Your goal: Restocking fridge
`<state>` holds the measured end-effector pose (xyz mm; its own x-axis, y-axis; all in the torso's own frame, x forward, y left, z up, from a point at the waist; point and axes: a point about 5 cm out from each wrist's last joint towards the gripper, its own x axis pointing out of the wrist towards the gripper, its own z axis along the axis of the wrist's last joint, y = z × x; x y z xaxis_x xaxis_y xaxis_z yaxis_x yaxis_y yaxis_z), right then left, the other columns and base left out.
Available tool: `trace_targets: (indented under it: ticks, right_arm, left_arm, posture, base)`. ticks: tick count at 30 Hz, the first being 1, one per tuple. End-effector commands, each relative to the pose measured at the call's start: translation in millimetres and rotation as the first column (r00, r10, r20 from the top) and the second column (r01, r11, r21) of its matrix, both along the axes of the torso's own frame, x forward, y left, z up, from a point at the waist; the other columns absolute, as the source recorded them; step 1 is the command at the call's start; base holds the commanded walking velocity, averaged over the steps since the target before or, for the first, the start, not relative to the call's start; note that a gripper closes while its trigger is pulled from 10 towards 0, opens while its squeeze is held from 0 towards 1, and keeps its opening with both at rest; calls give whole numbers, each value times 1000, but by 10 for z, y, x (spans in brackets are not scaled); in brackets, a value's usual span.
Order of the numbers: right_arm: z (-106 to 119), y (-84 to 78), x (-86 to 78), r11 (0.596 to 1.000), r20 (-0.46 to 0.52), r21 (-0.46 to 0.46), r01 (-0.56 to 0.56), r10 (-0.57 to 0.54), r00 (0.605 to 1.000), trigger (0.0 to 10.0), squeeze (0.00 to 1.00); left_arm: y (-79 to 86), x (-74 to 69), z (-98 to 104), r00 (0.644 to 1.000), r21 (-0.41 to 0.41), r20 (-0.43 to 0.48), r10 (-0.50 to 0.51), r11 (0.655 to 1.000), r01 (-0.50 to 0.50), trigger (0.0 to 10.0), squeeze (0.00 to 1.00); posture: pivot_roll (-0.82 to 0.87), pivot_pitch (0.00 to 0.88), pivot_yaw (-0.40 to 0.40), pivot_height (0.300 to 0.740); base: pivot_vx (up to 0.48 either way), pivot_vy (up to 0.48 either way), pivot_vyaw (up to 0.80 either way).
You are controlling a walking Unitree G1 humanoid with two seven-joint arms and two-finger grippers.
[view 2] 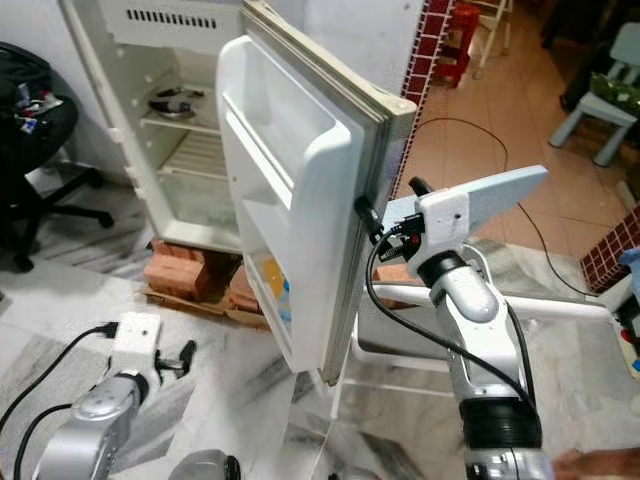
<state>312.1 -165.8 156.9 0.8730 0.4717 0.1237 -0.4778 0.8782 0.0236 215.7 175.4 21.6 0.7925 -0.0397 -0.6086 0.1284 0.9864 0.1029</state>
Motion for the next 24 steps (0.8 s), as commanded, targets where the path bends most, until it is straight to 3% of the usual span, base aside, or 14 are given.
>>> trace_targets:
  ticks: [1,3,4,5,7,9,14,19,24]
  right_arm:
    - [367,262,1,969,92,118,-219,208,974,10000,0]
    - [440,397,-112,905,88,205,-372,361,928,10000,0]
    - [523,471,-233,826,98,293,-482,476,874,10000,0]
    - [747,586,-609,561,180,412,-718,722,668,10000,0]
    - [897,620,-969,314,271,442,-840,846,459,10000,0]
    - [876,628,-1004,304,266,457,-836,850,455,10000,0]
    - [747,576,-979,334,226,493,-803,843,489,10000,0]
    - [497,498,-927,430,76,501,-751,843,533,10000,0]
    - [415,483,-973,458,1,504,-732,847,531,10000,0]
  left_arm:
    - [6,17,26,1000,18,-11,-20,1000,20,10000,0]
    - [0,17,29,999,18,-20,-29,999,29,10000,0]
    - [-1,11,35,999,21,-26,-33,999,34,10000,0]
    - [-7,-2,45,999,22,-34,-40,999,41,10000,0]
    - [-8,-22,58,998,21,-43,-45,999,46,10000,0]
    - [-4,-26,52,998,20,-45,-43,999,44,10000,0]
    - [-18,-21,49,997,25,-48,-57,998,58,10000,0]
    - [-24,-4,47,996,23,-60,-68,997,70,10000,0]
    - [-27,0,47,995,21,-67,-68,997,70,10000,0]
  posture:
    - [132,16,-11,740]
    - [132,16,-11,740]
    - [136,11,-13,740]
    - [136,11,-13,740]
    - [137,11,-16,740]
    - [134,10,-15,740]
    - [126,12,-10,740]
    - [120,13,-9,740]
    - [123,14,-12,740]
  base:
    - [0,0,0]
    - [0,0,0]
    - [0,0,0]
    - [0,0,0]
    - [0,0,0]
    - [0,0,0]
    - [0,0,0]
    - [0,0,0]
    - [0,0,0]
